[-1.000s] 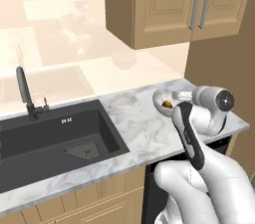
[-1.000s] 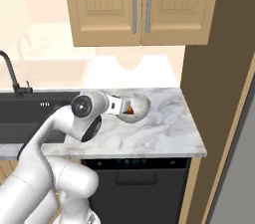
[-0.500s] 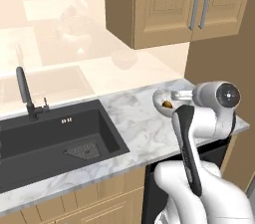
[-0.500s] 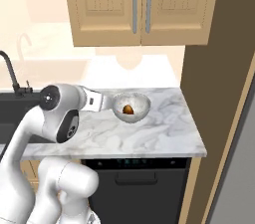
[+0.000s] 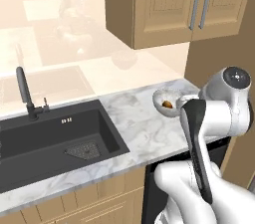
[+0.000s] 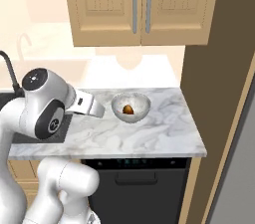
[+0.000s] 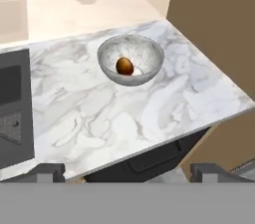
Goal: Take the mango, mushroom, and squash from the freezer and place them in the bowl on the counter.
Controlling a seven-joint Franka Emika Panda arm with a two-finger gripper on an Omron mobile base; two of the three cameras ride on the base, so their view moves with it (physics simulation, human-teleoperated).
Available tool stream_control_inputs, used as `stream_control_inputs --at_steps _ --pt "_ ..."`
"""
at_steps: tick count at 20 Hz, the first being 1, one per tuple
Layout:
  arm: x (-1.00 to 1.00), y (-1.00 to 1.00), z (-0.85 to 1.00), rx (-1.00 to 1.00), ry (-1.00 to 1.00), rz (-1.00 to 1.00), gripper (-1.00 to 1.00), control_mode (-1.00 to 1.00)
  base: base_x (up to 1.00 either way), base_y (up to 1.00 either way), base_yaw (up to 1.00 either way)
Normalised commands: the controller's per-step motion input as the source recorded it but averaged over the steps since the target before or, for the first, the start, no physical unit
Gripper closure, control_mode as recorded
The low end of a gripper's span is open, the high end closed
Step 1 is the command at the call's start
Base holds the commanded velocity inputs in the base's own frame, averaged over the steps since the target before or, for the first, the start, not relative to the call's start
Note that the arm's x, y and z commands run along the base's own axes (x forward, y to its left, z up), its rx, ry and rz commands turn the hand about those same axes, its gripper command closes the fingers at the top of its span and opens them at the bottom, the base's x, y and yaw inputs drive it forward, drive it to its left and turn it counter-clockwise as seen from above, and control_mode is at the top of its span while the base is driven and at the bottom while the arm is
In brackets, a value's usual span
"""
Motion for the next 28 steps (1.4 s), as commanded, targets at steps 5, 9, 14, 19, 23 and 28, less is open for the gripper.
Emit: stream_control_inputs --at_steps 5,9,14,19,23,28 --pt "-0.3 0.0 -0.31 0.06 0.23 0.0 -1.0 -1.0 0.0 0.0 0.0" --pt "-0.39 0.0 -0.32 0.09 0.06 0.0 -1.0 -1.0 0.0 0.0 0.0" --pt "-0.12 0.0 -0.19 0.01 0.0 0.08 -1.0 -1.0 0.0 0.0 0.0" --pt "0.0 0.0 0.0 0.0 0.0 0.02 -1.0 -1.0 0.0 0.0 0.0" --pt "-0.02 0.0 0.0 0.0 0.0 0.0 -1.0 -1.0 0.0 0.0 0.0" --pt "-0.21 0.0 -0.02 0.0 0.0 -0.02 -1.0 1.0 -0.22 0.0 -0.04"
